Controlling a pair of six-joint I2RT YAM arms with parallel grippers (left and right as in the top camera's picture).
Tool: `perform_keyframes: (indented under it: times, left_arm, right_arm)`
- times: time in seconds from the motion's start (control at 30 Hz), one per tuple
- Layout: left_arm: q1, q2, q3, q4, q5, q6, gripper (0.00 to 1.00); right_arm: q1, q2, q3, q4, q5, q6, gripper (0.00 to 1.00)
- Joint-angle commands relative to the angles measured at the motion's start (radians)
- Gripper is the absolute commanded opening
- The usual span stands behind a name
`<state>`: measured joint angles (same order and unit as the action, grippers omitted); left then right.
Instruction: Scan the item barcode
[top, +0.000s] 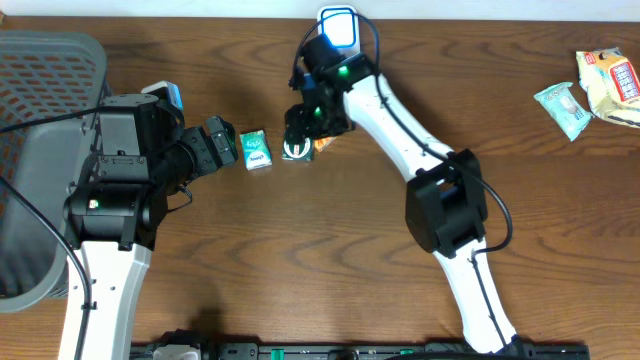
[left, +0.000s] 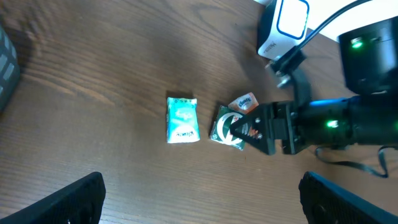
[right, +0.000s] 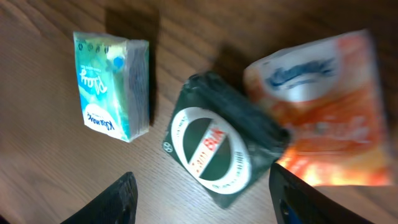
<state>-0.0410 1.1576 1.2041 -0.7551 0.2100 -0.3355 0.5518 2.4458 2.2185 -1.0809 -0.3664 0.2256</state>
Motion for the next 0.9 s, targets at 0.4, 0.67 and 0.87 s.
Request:
perform_keyframes:
  times: [0.4, 0.67, 0.87]
  left_arm:
    - [0.003, -0.001, 0.015, 0.0, -0.006, 0.017, 0.98]
    - [0.003, -0.001, 0.015, 0.0, -0.006, 0.017, 0.98]
    - [0.003, -0.001, 0.015, 0.0, -0.006, 0.017, 0.98]
  right_arm:
    - [0.087, 0.024, -0.002, 0.027, -0.098, -0.033, 0.64]
    - [-0.013, -0.004, 0.013, 0.006, -0.017, 0.01, 0.63]
    - [-0.084, -0.005, 0.007, -0.035, -0.017, 0.021, 0.63]
